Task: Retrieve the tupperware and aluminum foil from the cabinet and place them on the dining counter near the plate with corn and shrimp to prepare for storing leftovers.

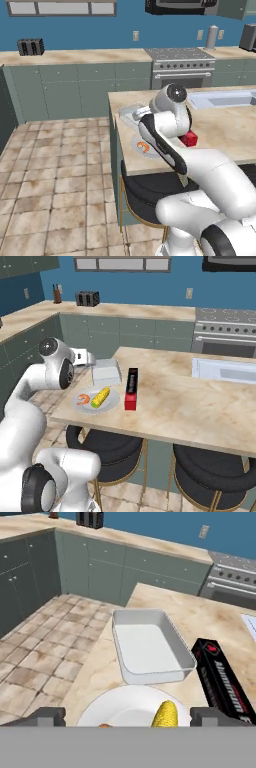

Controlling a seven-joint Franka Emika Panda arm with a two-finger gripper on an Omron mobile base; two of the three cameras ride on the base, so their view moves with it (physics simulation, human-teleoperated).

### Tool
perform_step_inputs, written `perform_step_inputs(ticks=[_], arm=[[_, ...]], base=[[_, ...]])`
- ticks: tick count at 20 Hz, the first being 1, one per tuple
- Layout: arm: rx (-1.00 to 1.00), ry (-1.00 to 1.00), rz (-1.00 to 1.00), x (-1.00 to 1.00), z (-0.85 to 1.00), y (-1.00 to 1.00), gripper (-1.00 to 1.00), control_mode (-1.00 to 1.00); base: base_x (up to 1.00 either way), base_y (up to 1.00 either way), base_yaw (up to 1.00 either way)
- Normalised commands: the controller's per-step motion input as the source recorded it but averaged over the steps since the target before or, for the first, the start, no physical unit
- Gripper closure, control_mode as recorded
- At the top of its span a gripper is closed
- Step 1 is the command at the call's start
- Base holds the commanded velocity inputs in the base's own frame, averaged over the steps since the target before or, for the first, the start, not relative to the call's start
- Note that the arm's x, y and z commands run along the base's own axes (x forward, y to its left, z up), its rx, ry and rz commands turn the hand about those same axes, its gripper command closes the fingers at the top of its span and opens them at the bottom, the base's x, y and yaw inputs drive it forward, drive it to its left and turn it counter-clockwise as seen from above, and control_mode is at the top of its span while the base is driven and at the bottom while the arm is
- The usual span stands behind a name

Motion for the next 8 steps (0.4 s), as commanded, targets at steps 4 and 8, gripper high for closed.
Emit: perform_step_inputs(ticks=[4, 8], arm=[[0.0, -0.25, 0.14, -0.7, 0.22, 0.01, -1.0, -1.0], [-0.07, -0.27, 0.08, -0.64, 0.7, 0.02, -1.0, -1.0]], base=[[0.0, 0.0, 0.0], [0.0, 0.0, 0.0]])
